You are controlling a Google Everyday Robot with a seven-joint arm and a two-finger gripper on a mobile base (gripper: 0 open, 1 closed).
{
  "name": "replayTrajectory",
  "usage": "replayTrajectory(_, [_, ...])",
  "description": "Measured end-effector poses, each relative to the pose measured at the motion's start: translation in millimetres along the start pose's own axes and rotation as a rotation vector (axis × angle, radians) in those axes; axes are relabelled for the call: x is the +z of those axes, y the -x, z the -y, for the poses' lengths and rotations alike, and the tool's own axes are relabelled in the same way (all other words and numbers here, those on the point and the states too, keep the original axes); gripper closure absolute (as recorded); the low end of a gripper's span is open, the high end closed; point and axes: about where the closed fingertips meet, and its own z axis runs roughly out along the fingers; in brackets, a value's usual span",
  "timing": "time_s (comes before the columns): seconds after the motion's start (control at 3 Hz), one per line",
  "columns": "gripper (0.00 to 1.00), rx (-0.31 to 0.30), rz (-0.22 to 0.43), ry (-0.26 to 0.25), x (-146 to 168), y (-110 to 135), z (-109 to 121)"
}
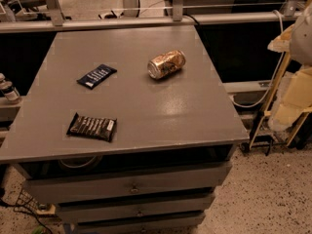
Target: Move orange can near rxbar chocolate
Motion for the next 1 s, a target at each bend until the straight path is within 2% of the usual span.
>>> replayTrajectory(0.67, [0.0,-0.03,0.023,0.005,4,5,9])
replayTrajectory(1.0, [0.0,-0.167,0.079,0.027,37,37,56])
